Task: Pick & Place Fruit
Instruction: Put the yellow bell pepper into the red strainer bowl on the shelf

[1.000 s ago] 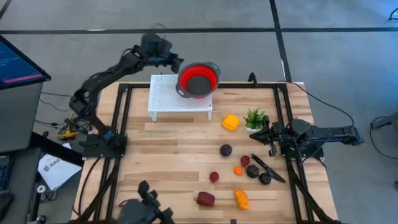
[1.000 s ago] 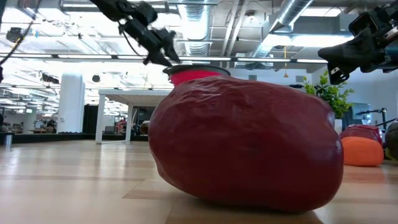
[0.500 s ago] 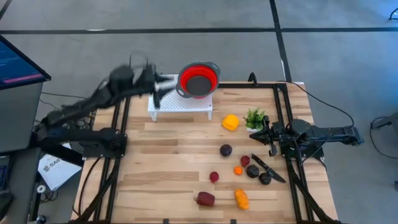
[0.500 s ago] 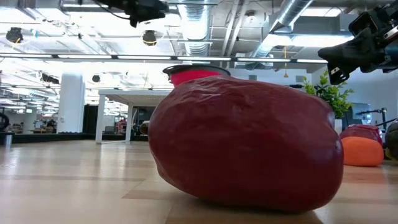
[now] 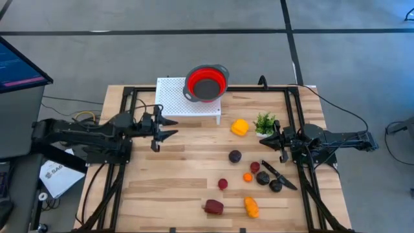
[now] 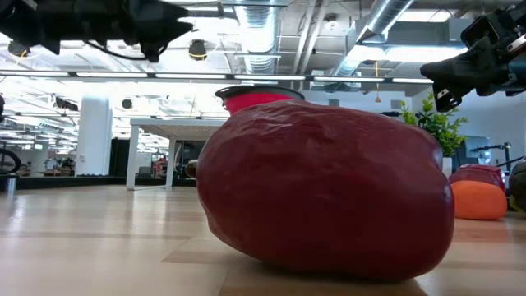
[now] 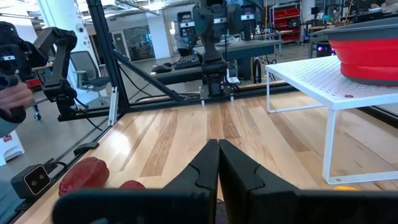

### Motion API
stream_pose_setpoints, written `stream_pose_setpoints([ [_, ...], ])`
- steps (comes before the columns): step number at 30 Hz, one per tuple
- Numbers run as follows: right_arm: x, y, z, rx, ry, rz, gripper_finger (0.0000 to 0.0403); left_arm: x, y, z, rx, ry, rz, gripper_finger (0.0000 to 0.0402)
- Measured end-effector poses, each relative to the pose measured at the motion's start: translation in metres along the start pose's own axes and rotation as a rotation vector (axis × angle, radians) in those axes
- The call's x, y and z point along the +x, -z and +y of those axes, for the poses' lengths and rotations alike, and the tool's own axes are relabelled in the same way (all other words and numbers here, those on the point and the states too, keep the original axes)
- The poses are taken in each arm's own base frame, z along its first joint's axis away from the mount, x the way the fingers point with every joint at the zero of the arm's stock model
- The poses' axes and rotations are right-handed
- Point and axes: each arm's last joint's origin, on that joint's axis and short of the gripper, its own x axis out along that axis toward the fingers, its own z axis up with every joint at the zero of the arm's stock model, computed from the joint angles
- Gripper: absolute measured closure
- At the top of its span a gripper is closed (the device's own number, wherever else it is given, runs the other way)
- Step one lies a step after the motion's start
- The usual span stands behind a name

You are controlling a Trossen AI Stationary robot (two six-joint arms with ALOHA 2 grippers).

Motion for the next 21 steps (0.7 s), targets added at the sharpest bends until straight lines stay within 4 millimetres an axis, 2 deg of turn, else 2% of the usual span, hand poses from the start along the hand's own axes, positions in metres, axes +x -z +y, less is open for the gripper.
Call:
stream_pose_setpoints([
  [7, 0.0, 0.0, 0.0, 0.0, -0.001, -0.005, 0.0397, 0.0, 0.001, 0.0, -0.001, -0.03, -0.003, 0.0253],
  [18, -0.008, -0.039, 0.006, 0.068, -0.074, -0.412, 0.0397, 0.0, -0.002, 0.002, 0.047, -0.109, -0.029, 0.0252],
  [21, -0.008, -0.044, 0.008, 0.07, -0.086, -0.425, 0.0396, 0.0, -0.002, 0.003, 0.07, -0.131, -0.031, 0.0252],
])
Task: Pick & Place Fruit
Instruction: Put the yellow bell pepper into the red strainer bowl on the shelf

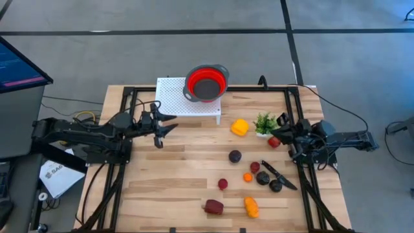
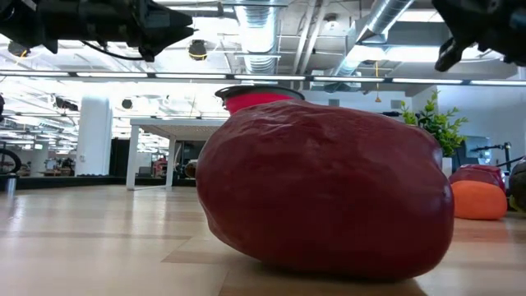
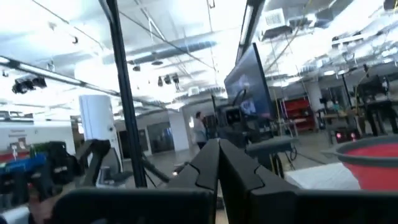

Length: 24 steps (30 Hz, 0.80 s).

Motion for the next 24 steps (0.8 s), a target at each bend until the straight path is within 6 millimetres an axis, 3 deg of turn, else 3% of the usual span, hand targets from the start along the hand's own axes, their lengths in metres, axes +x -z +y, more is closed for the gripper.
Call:
stream_pose_setpoints([
  [3, 0.011, 0.004, 0.0, -0.001, 0.048, 0.091, 0.0384, 0.0, 0.0, 0.001, 0.002, -0.024, -0.001, 0.0252],
  [7, 0.033, 0.004, 0.002, -0.007, 0.092, 0.25, 0.034, 0.0, 0.0, 0.001, 0.002, -0.033, -0.002, 0.0252],
  [15, 0.098, 0.005, 0.003, -0.041, 0.205, 0.761, 0.0215, 0.0, -0.001, 0.001, 0.001, -0.033, -0.005, 0.0252],
  [20, 0.138, 0.014, -0.004, -0.116, 0.258, 1.046, 0.0135, 0.0, -0.001, 0.001, 0.001, -0.033, -0.005, 0.0252],
  [24, 0.167, 0.024, -0.019, -0.168, 0.295, 1.236, 0.0095, 0.0, 0.0, 0.001, 0.001, -0.032, -0.004, 0.0252],
])
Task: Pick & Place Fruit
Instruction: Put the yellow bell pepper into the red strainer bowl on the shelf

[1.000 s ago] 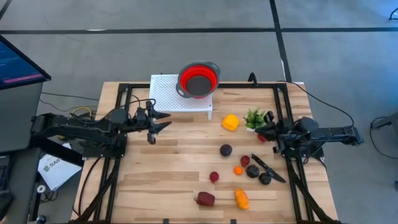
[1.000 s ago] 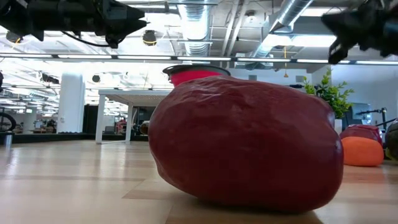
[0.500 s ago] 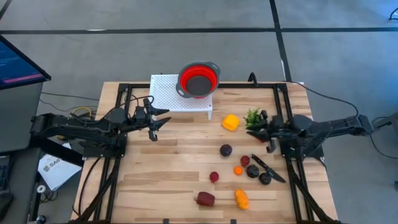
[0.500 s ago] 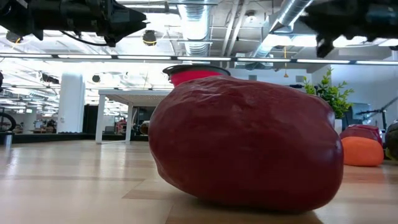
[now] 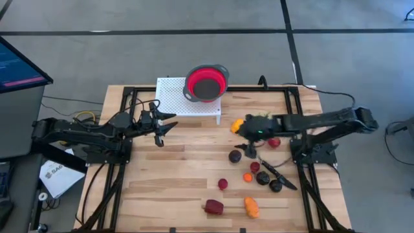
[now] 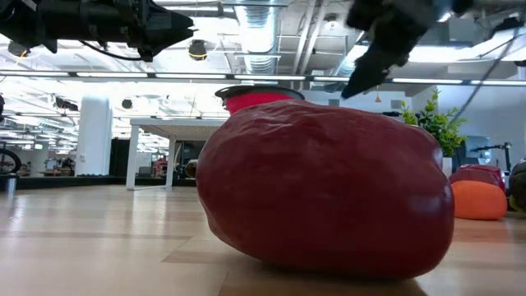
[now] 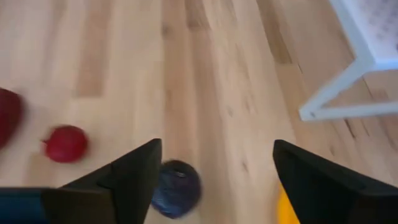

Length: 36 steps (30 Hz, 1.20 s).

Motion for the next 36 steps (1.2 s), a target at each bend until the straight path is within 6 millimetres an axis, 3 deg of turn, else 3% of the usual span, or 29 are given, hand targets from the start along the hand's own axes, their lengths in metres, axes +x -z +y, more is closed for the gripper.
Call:
stream_pose_setpoints([
  [6, 0.036, -0.016, -0.032, 0.078, 0.089, 0.278, 0.0073, 0.0, 0.0, 0.0, -0.002, 0.0, 0.003, 0.0252],
  [13, 0.067, 0.001, -0.074, 0.193, 0.163, 0.441, 0.0077, 0.0, 0.0, 0.0, -0.002, 0.0, 0.003, 0.0252],
  [18, 0.078, 0.008, -0.091, 0.242, 0.189, 0.484, 0.0076, 0.0, 0.001, 0.0, -0.002, 0.001, 0.007, 0.0252],
  [26, 0.093, 0.013, -0.1, 0.225, 0.187, 0.5, 0.0076, 0.001, 0.001, 0.0, -0.001, 0.001, 0.012, 0.0252],
  [36, 0.094, 0.013, -0.097, 0.209, 0.184, 0.501, 0.0111, 0.009, 0.014, -0.002, 0.001, 0.004, 0.084, 0.0252],
])
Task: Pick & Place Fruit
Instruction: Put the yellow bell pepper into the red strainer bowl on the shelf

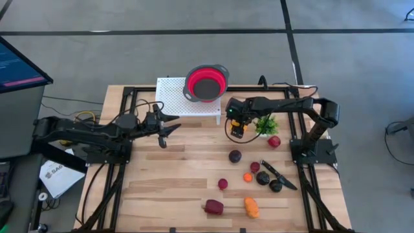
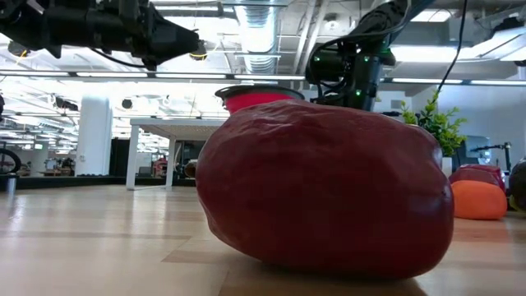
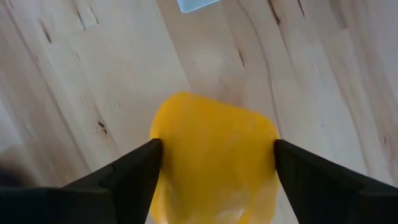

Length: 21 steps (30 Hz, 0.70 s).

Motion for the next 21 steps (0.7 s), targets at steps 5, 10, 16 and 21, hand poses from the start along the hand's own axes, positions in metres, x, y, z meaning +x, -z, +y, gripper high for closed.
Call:
stream_pose_setpoints([
  [5, -0.005, 0.003, 0.015, -0.059, 0.034, -0.003, 0.0129, 0.002, 0.002, 0.0, -0.012, 0.0, 0.013, 0.0252],
  [10, -0.022, 0.009, 0.036, -0.117, 0.029, -0.054, 0.0141, 0.002, 0.002, 0.0, -0.014, 0.0, 0.005, 0.0252],
  [16, -0.032, 0.03, 0.054, -0.136, -0.015, -0.296, 0.0161, 0.002, 0.002, 0.0, -0.014, 0.0, 0.005, 0.0252],
  [21, -0.034, 0.045, 0.064, -0.107, -0.081, -0.547, 0.0187, 0.002, 0.002, 0.0, -0.013, 0.0, 0.006, 0.0252],
])
